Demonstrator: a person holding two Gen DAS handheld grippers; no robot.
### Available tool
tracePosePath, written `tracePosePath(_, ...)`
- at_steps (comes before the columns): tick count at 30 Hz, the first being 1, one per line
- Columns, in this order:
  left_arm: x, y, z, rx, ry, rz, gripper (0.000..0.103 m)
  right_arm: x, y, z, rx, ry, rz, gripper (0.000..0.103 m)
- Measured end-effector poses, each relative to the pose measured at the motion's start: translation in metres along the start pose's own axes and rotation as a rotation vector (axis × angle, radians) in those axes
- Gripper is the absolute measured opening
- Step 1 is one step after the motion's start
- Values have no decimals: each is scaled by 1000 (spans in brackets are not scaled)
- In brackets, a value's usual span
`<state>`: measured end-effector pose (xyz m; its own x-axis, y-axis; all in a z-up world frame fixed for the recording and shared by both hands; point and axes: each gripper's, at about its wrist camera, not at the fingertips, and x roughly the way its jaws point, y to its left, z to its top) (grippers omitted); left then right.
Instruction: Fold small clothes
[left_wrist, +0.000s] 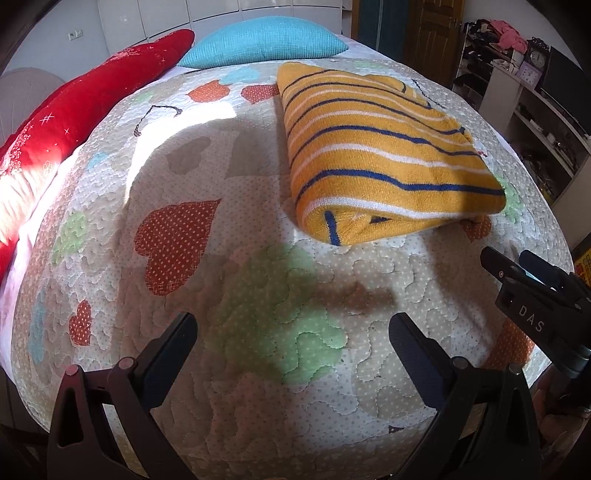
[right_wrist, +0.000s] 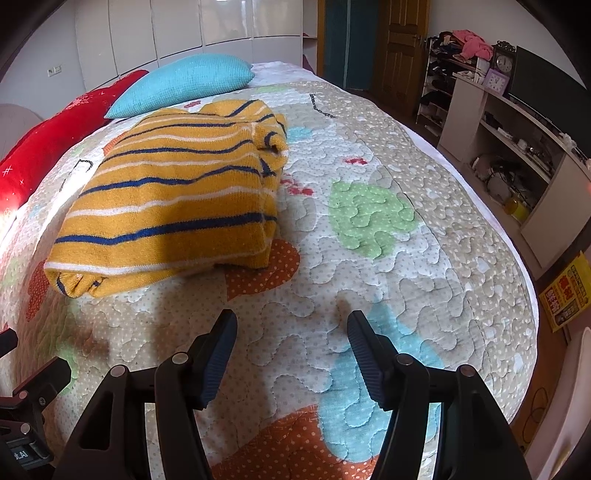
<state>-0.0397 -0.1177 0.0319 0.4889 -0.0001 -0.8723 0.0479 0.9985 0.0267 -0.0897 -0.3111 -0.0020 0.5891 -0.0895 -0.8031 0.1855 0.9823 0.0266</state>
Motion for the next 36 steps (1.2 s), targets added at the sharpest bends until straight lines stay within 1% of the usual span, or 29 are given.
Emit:
tracePosePath(4, 3, 1, 1, 0, 8, -8, 103, -2, -3, 2, 17, -20, 9, 67)
tracePosePath(6, 4, 1, 4, 0, 1, -12, 103, -7, -8, 4, 42, -52, 27, 67)
tracePosePath(10, 4, 2, 23, -15, -9, -52, 103, -15, -17, 14, 77, -111, 30, 67)
tracePosePath(11, 3, 2, 32, -19, -27, -63, 103, -15, -18, 16, 79, -114, 28, 67)
tracePosePath(14, 1, -3, 61, -22, -114, -74, 103, -9, -20, 16, 85, -94, 31, 67)
tracePosePath(16, 12, -6, 79, -19, -133, -69, 103, -4, -21, 13, 90, -76, 35, 67)
tracePosePath(17, 24, -8, 85, -13, -111, -37, 103, -3, -22, 11, 91, -67, 37, 67)
tracePosePath(18, 40, -10, 89, 1, -69, -5, 103, -1, -23, 10, 92, -61, 39, 67)
tracePosePath(19, 54, -12, 90, 15, -23, -18, 103, 0, -25, 9, 93, -59, 40, 67)
tracePosePath(20, 63, -12, 89, 18, 13, -56, 103, 0, -27, 10, 95, -59, 41, 67)
tracePosePath(21, 66, -12, 89, 17, 33, -80, 103, -1, -29, 11, 97, -61, 42, 67)
tracePosePath(23, 60, -14, 89, 43, 42, -83, 103, -2, -33, 15, 104, -71, 43, 67)
tracePosePath(24, 53, -14, 90, 52, 37, -101, 103, -4, -35, 18, 108, -78, 43, 67)
tracePosePath(26, 36, -11, 94, 39, -3, -149, 103, -5, -38, 24, 119, -94, 55, 67)
tracePosePath(27, 31, -10, 98, 31, -20, -145, 103, -6, -39, 28, 126, -101, 67, 67)
tracePosePath(29, 31, -9, 108, 22, -33, -94, 103, -5, -37, 37, 137, -108, 89, 67)
tracePosePath(30, 37, -8, 112, 14, -26, -60, 103, -5, -35, 41, 141, -113, 100, 67)
tracePosePath(31, 45, -8, 115, 9, -11, -41, 103, -5, -33, 45, 143, -121, 106, 67)
tracePosePath(33, 66, -9, 116, 19, 51, -76, 103, -7, -29, 50, 140, -135, 119, 67)
tracePosePath(34, 69, -10, 116, 27, 77, -98, 103, -8, -27, 52, 134, -138, 122, 67)
tracePosePath(35, 66, -11, 118, 42, 78, -107, 103, -8, -26, 54, 126, -141, 124, 67)
tracePosePath(36, 60, -13, 120, 67, 59, -113, 103, -9, -26, 56, 117, -144, 127, 67)
